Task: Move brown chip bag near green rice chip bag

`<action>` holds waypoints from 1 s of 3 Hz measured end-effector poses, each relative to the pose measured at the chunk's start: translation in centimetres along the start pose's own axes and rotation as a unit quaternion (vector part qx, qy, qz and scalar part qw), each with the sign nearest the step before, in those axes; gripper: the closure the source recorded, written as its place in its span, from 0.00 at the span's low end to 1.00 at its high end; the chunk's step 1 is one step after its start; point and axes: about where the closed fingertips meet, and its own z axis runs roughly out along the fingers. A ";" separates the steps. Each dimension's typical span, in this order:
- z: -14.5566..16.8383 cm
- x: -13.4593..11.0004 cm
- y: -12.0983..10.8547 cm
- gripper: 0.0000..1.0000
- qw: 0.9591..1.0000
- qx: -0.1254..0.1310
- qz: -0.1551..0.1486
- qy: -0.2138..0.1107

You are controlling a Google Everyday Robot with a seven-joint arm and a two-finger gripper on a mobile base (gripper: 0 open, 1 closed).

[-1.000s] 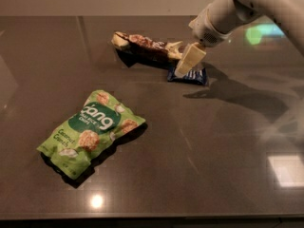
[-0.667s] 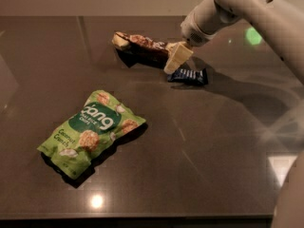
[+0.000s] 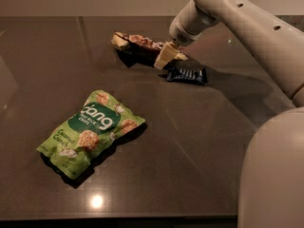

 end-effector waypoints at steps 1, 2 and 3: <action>1.1 -0.1 0.0 0.41 1.000 -0.007 0.003 0.013; 0.9 -0.6 0.5 0.63 1.000 -0.016 -0.003 0.019; -0.9 -1.9 2.0 0.86 0.999 -0.034 -0.012 0.011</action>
Offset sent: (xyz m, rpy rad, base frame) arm -0.0069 0.0131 0.0065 -0.0442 0.0478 0.0255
